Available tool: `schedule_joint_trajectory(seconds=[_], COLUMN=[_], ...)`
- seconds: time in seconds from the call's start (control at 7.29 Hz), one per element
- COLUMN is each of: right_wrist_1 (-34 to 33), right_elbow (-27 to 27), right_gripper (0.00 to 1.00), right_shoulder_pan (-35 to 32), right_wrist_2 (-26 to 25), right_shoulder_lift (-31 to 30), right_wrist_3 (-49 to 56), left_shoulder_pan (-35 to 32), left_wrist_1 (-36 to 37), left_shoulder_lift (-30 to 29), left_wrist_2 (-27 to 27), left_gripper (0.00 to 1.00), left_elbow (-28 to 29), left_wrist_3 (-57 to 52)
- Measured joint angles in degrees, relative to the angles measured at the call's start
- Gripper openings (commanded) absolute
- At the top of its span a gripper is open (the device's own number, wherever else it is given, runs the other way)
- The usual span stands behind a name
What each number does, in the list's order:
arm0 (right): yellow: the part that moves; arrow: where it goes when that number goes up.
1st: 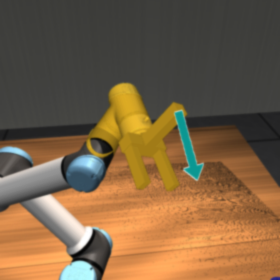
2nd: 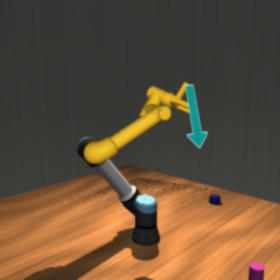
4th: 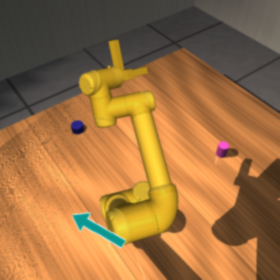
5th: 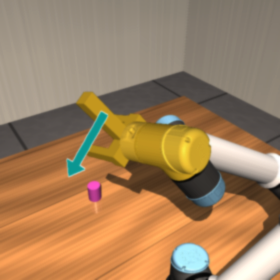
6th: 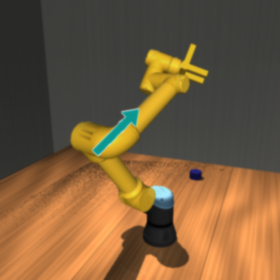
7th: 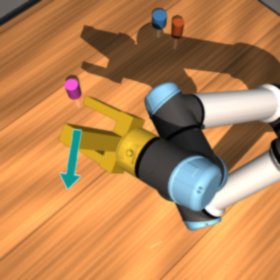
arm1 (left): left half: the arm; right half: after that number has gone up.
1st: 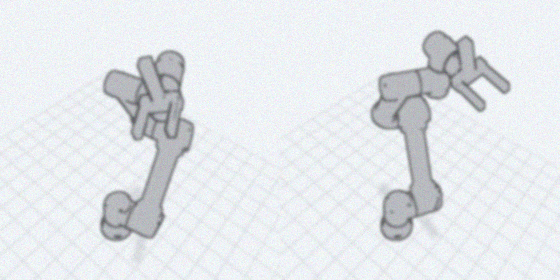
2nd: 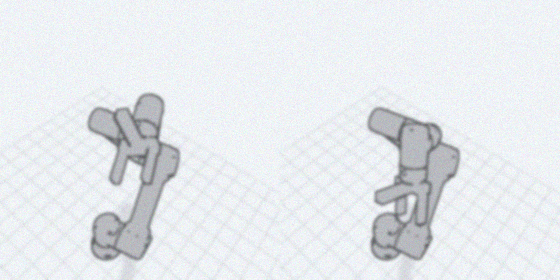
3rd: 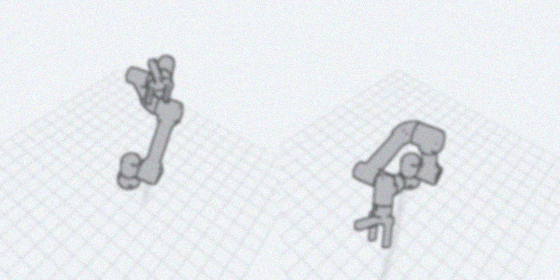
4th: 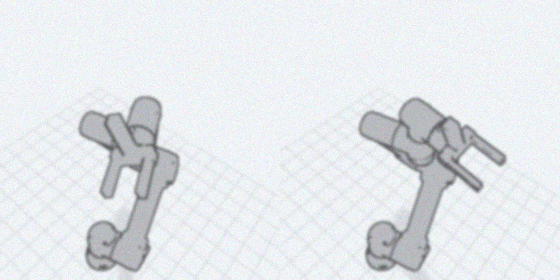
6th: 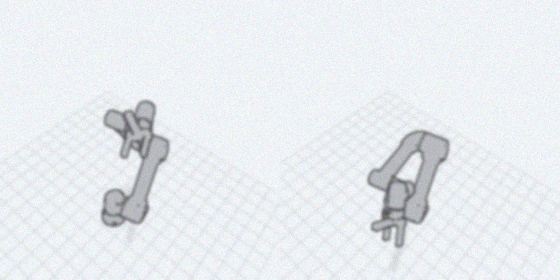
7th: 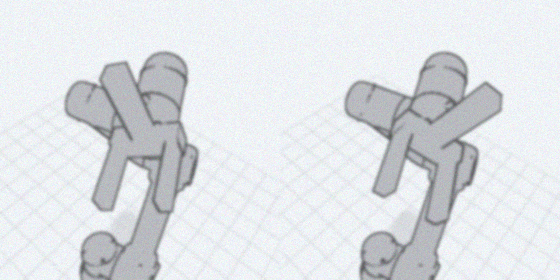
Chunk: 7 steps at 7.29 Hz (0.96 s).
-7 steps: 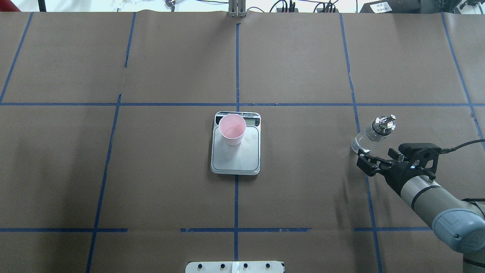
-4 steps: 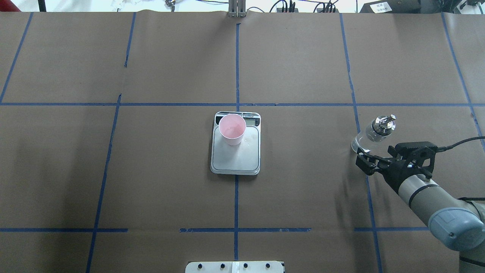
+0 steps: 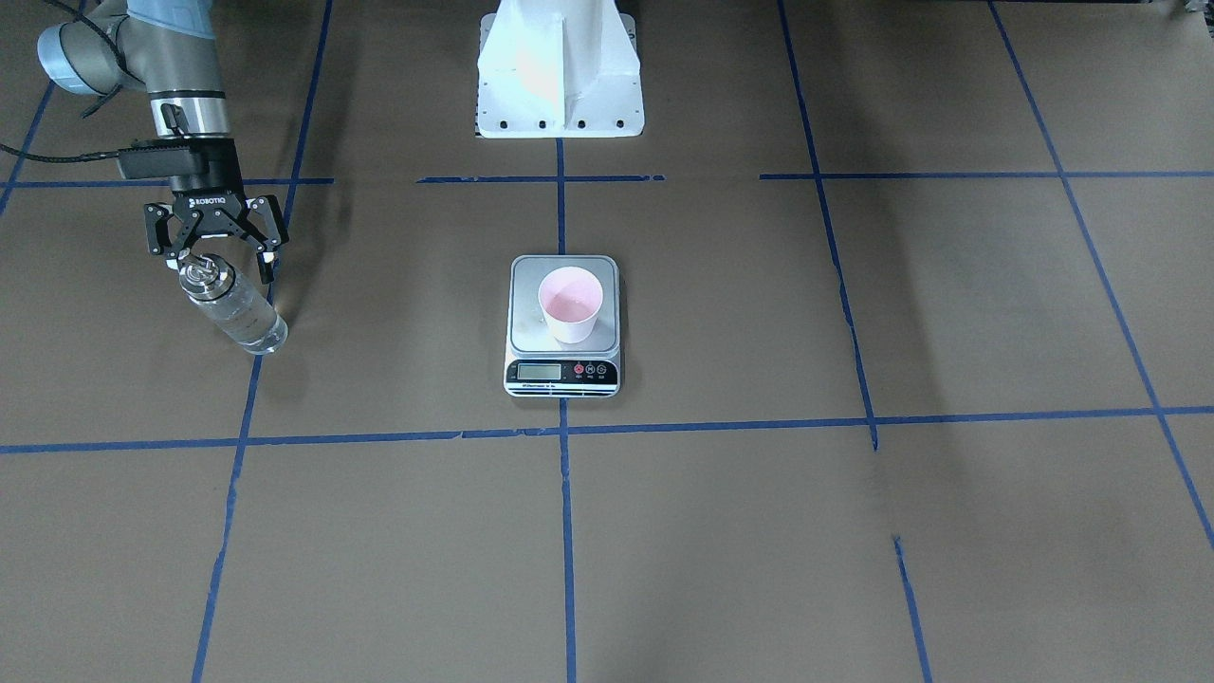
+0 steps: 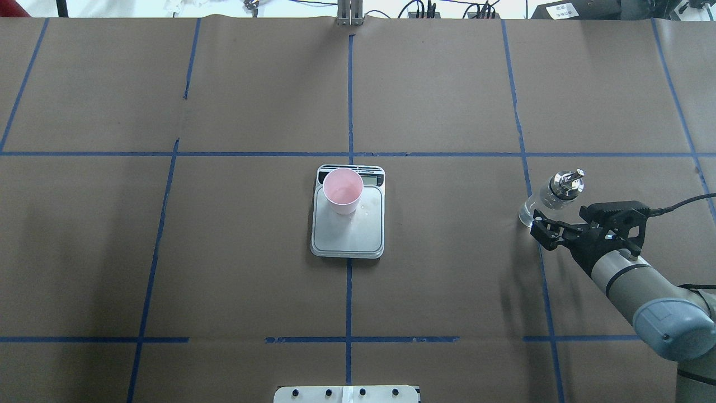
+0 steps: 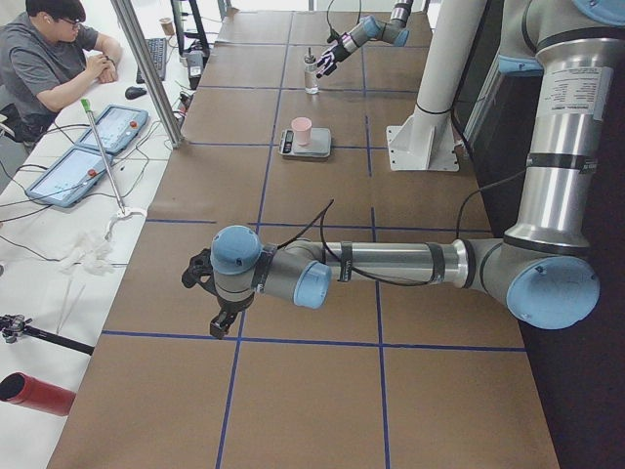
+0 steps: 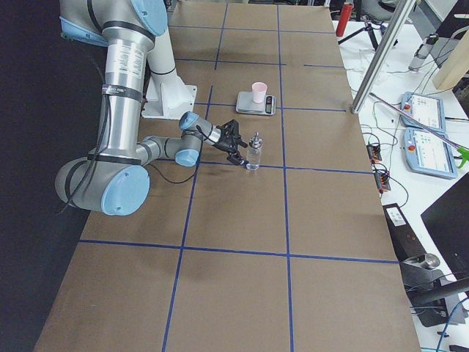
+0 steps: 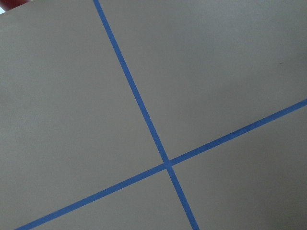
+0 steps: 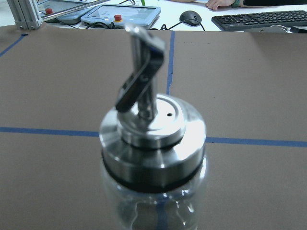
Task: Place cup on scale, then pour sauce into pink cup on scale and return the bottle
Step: 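Grasp the bottle by its spout with the right gripper and lift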
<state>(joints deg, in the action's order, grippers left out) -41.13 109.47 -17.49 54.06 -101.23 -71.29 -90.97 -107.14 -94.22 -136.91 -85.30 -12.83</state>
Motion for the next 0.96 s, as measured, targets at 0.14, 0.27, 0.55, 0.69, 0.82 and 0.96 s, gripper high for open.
schedule_joint_trajectory(seconds=[0.14, 0.27, 0.55, 0.69, 0.82, 0.96], right_wrist_1=[0.0, 0.0, 0.1, 0.1, 0.1, 0.1], right_elbow=[-1.5, -3.4, -5.4, -5.6, -5.6, -5.6], right_gripper=[1.00, 1.00, 0.99, 0.41, 0.00, 0.00], right_shoulder_pan=[-0.8, -1.5, -2.6, -2.7, -2.7, -2.7], right_wrist_2=[0.0, 0.0, -0.1, -0.6, -1.3, -2.2], right_shoulder_lift=[1.9, 4.0, 5.2, 5.4, 5.5, 5.7], right_wrist_3=[0.2, 0.3, 1.0, 1.4, 1.6, 1.6], left_shoulder_pan=[0.0, 0.0, 0.0, 0.0, 0.0, 0.0], left_wrist_1=[0.0, 0.0, 0.0, 0.0, 0.0, 0.0], left_shoulder_lift=[0.0, 0.0, 0.0, 0.0, 0.0, 0.0], left_wrist_2=[0.0, 0.1, 0.1, 0.1, 0.1, 0.1], left_gripper=[1.00, 1.00, 1.00, 1.00, 1.00, 1.00], left_elbow=[0.0, 0.0, 0.0, 0.0, 0.0, 0.0], left_wrist_3=[0.0, 0.0, 0.0, 0.0, 0.0, 0.0])
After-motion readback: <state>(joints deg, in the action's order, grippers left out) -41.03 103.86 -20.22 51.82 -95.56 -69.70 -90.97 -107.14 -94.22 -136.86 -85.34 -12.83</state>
